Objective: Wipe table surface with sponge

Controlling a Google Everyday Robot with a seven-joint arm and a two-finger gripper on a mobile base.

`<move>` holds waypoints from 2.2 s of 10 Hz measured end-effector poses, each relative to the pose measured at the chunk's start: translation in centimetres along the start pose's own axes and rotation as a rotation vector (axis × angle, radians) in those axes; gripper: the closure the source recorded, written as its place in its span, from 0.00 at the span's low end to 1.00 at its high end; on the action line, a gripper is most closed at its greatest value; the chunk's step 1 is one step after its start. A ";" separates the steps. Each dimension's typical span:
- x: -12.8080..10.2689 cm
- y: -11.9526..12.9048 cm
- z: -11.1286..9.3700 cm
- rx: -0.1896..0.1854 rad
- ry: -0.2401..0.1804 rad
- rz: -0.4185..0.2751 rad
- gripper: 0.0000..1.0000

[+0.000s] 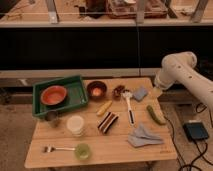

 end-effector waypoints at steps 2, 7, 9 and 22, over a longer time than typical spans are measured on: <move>0.0 0.0 0.0 0.000 0.000 0.000 0.35; 0.0 0.0 0.0 0.000 0.000 0.000 0.35; 0.0 0.0 0.0 0.000 0.000 0.000 0.35; -0.8 0.4 0.7 -0.091 -0.017 -0.280 0.35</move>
